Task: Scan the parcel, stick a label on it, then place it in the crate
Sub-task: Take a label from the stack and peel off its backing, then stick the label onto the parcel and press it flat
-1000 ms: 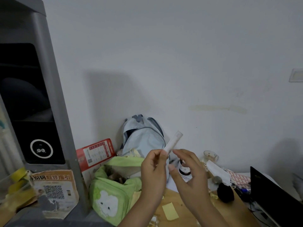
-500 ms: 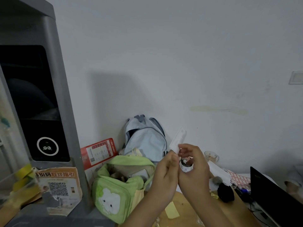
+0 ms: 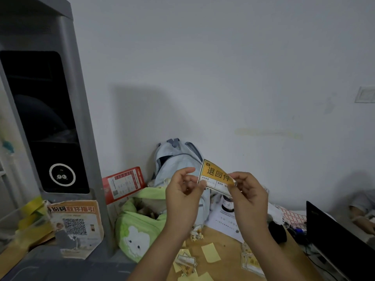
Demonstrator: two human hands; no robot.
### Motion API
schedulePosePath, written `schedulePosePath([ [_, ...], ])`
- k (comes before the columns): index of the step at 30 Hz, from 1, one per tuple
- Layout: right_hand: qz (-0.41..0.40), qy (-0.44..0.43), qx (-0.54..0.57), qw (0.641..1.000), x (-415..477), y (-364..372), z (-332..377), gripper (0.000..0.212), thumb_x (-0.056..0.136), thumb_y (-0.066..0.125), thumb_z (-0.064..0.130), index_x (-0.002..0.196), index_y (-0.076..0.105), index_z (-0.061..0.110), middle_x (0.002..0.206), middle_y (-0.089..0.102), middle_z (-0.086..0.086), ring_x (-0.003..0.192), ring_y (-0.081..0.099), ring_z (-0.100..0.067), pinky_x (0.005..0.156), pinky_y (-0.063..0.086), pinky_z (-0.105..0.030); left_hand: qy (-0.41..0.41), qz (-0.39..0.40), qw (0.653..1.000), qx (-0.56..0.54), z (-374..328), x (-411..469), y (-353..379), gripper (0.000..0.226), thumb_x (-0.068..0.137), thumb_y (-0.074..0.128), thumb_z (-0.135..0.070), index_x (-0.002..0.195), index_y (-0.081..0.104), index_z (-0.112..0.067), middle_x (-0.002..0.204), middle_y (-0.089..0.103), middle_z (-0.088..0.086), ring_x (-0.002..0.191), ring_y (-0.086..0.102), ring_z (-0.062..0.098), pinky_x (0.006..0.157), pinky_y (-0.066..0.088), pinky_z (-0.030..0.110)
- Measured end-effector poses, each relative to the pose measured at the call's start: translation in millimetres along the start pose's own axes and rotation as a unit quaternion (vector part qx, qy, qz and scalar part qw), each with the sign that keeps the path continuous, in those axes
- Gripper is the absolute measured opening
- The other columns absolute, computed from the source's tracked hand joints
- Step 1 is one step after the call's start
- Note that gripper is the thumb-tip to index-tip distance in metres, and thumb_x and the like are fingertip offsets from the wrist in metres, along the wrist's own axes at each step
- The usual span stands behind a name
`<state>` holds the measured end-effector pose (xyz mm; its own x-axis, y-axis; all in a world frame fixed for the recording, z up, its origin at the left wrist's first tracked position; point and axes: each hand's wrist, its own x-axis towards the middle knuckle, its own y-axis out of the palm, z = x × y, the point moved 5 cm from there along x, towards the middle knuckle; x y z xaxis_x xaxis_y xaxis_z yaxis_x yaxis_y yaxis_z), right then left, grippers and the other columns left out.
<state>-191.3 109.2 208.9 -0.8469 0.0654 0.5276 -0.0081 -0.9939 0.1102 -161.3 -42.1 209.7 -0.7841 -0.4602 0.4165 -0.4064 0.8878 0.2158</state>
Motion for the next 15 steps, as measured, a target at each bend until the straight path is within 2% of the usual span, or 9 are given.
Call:
schedulePosePath([
  [2,-0.004,0.015,-0.007,1.0,-3,-2,-1,0.046,0.087,0.053,-0.013,0.081,0.065,0.032,0.079,0.073,0.01,0.069,0.067,-0.001,0.059,0.055,-0.014,0.002,0.004,1.0,0.024,2,-5,1,0.024,0.081,0.068,0.0,0.091,0.063,-0.021,0.069,0.056,-0.002,0.061,0.056,0.003,0.062,0.053,0.018],
  [5,-0.012,0.034,-0.022,0.999,-9,-3,-5,0.046,0.088,0.054,-0.011,0.086,0.066,0.034,0.088,0.074,-0.006,0.073,0.07,-0.013,0.065,0.059,-0.026,-0.015,-0.012,0.999,0.032,10,-11,-2,0.016,0.083,0.068,-0.007,0.081,0.062,-0.022,0.073,0.061,0.002,0.07,0.06,0.017,0.066,0.056,0.033],
  [7,-0.013,0.042,-0.031,0.999,-13,-4,-6,0.045,0.089,0.055,-0.009,0.087,0.066,0.034,0.086,0.073,-0.001,0.07,0.071,-0.006,0.065,0.06,-0.023,-0.032,-0.016,0.999,0.021,11,-15,-5,0.011,0.084,0.066,-0.009,0.078,0.061,-0.017,0.076,0.063,0.005,0.066,0.063,0.019,0.06,0.057,0.027],
  [9,-0.012,0.042,-0.033,0.998,-18,-4,-4,0.042,0.088,0.056,-0.01,0.089,0.065,0.031,0.082,0.071,0.005,0.066,0.069,-0.002,0.062,0.058,-0.017,-0.044,-0.011,0.999,0.013,11,-18,-7,0.01,0.085,0.065,-0.01,0.077,0.06,-0.014,0.078,0.062,0.007,0.053,0.063,0.013,0.051,0.054,0.018],
  [11,-0.018,0.048,-0.027,0.998,-24,-5,-3,0.037,0.087,0.057,-0.011,0.09,0.064,0.025,0.079,0.066,0.005,0.067,0.066,-0.008,0.06,0.057,-0.019,-0.052,-0.007,0.999,0.011,10,-23,-10,0.012,0.086,0.064,-0.01,0.076,0.059,-0.015,0.079,0.061,0.007,0.049,0.061,0.013,0.047,0.051,0.015],
  [13,-0.035,0.063,-0.02,0.997,-31,-8,-6,0.034,0.086,0.057,-0.013,0.079,0.059,0.02,0.075,0.066,0.007,0.069,0.064,-0.014,0.06,0.054,-0.023,-0.057,-0.01,0.998,0.014,11,-28,-14,0.015,0.086,0.064,-0.01,0.074,0.059,-0.016,0.076,0.061,0.008,0.055,0.058,0.016,0.046,0.049,0.014],
  [15,-0.049,0.079,-0.01,0.996,-40,-10,-10,0.036,0.085,0.057,-0.015,0.069,0.052,0.017,0.075,0.065,0.004,0.071,0.065,-0.015,0.063,0.055,-0.025,-0.059,-0.008,0.998,0.024,15,-34,-17,0.015,0.086,0.064,-0.012,0.073,0.059,-0.018,0.072,0.06,0.006,0.055,0.054,0.014,0.049,0.048,0.019],
])
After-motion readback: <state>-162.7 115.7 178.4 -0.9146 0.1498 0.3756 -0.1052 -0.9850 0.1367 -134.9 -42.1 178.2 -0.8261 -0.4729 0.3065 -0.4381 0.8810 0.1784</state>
